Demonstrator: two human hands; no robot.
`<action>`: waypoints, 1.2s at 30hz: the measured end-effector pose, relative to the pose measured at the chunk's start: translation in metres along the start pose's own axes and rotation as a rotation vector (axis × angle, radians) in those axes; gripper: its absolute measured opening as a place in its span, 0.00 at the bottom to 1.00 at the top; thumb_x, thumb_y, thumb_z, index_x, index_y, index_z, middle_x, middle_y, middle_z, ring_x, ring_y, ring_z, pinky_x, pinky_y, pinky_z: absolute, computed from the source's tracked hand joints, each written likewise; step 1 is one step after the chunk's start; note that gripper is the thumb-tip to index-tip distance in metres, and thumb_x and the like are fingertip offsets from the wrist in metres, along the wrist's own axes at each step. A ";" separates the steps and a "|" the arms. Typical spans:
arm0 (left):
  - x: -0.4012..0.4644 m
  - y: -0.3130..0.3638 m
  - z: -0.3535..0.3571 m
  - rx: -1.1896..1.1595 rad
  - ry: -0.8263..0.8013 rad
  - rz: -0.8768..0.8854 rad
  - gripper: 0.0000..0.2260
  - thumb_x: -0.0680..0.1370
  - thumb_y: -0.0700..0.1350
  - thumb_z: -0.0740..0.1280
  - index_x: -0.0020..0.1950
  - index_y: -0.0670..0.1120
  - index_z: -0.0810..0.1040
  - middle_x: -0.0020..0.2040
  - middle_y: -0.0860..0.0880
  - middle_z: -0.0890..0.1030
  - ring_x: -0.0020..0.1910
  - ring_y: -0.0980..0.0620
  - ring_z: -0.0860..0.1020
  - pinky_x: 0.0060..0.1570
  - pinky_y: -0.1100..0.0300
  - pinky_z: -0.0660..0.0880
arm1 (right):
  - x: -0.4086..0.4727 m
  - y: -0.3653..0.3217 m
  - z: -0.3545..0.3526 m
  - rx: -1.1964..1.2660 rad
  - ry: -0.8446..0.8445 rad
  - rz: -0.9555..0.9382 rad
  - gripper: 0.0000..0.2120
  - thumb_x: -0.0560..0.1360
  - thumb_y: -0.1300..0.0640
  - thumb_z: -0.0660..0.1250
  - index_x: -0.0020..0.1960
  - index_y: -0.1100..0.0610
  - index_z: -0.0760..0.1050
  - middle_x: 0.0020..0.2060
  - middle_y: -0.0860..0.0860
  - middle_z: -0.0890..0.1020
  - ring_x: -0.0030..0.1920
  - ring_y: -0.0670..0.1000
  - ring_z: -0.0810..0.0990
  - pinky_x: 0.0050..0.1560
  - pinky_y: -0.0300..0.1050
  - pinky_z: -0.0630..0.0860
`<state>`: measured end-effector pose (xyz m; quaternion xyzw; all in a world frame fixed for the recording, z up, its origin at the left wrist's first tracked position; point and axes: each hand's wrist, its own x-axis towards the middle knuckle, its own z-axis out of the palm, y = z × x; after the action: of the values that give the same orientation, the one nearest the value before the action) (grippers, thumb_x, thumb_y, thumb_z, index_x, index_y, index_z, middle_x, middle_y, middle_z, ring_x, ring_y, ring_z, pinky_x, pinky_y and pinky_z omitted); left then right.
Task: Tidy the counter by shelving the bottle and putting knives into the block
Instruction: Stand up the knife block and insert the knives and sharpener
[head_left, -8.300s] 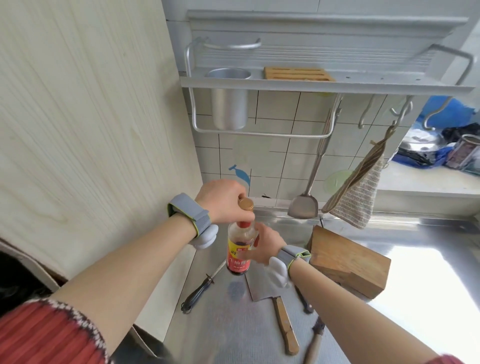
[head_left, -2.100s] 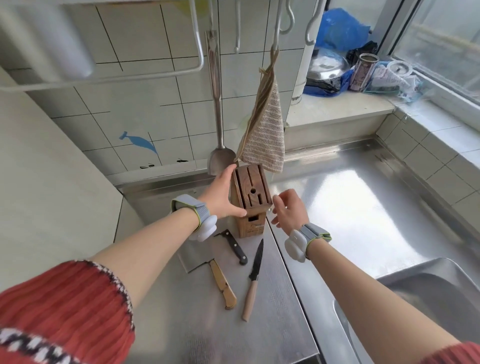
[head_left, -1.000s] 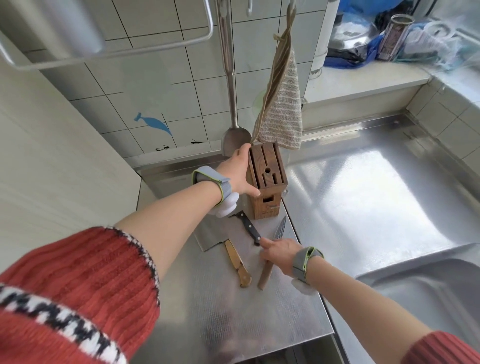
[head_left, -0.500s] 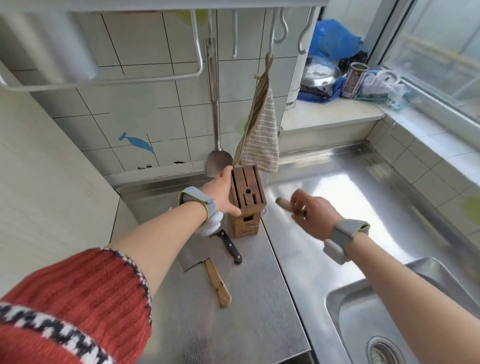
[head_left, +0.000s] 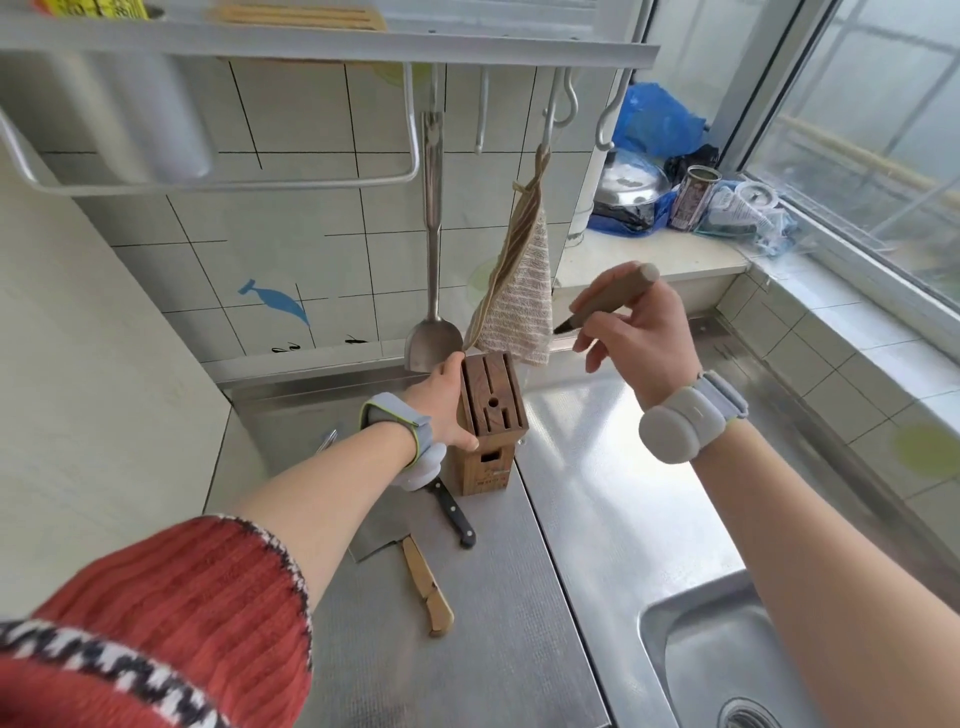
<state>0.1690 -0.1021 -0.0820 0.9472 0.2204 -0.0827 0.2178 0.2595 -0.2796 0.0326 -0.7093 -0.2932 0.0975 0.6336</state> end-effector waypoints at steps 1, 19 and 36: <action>0.000 0.000 0.000 0.004 0.002 0.004 0.52 0.66 0.50 0.77 0.76 0.43 0.44 0.73 0.38 0.64 0.61 0.37 0.74 0.52 0.48 0.75 | -0.001 0.001 0.003 -0.003 -0.004 0.007 0.09 0.67 0.75 0.62 0.42 0.63 0.71 0.40 0.66 0.79 0.28 0.56 0.75 0.25 0.45 0.73; -0.001 0.000 0.001 0.006 0.014 0.002 0.50 0.67 0.51 0.77 0.76 0.43 0.46 0.72 0.39 0.65 0.57 0.37 0.77 0.43 0.53 0.71 | -0.001 0.033 0.036 -0.194 -0.147 -0.055 0.10 0.64 0.61 0.62 0.41 0.51 0.62 0.39 0.63 0.82 0.37 0.55 0.80 0.39 0.50 0.76; -0.004 -0.004 -0.001 -0.052 0.050 -0.031 0.48 0.63 0.50 0.78 0.74 0.46 0.52 0.63 0.41 0.72 0.53 0.41 0.77 0.40 0.56 0.70 | -0.014 0.070 0.059 -0.623 -0.395 -0.078 0.09 0.68 0.63 0.70 0.47 0.60 0.76 0.40 0.55 0.84 0.38 0.55 0.83 0.45 0.53 0.79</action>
<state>0.1640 -0.0999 -0.0814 0.9395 0.2424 -0.0566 0.2353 0.2381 -0.2392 -0.0484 -0.8240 -0.4523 0.1142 0.3216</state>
